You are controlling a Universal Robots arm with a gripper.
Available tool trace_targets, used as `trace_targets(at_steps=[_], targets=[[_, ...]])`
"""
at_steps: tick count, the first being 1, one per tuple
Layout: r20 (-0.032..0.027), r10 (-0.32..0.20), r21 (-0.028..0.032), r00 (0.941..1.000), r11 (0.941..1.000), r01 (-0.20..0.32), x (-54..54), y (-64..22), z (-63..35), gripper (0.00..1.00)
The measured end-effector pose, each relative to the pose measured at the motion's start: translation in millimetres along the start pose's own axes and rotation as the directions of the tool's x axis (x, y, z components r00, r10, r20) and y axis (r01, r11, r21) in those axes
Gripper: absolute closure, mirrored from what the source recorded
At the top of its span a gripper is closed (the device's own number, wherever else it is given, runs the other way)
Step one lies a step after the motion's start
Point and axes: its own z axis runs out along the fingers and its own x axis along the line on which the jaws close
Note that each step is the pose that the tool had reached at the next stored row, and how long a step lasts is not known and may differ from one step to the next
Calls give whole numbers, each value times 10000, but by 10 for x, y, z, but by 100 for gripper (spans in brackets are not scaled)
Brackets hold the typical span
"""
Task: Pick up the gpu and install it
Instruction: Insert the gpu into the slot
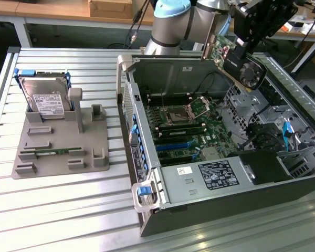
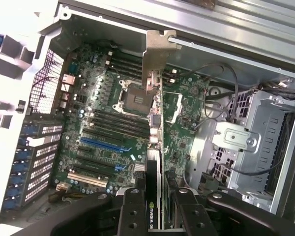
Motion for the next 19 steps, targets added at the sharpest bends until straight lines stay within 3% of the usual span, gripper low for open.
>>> trace_targets(at_steps=[19], targets=[[-49,-1085,-34,9941,9941,1084,-24,-6,0,73]])
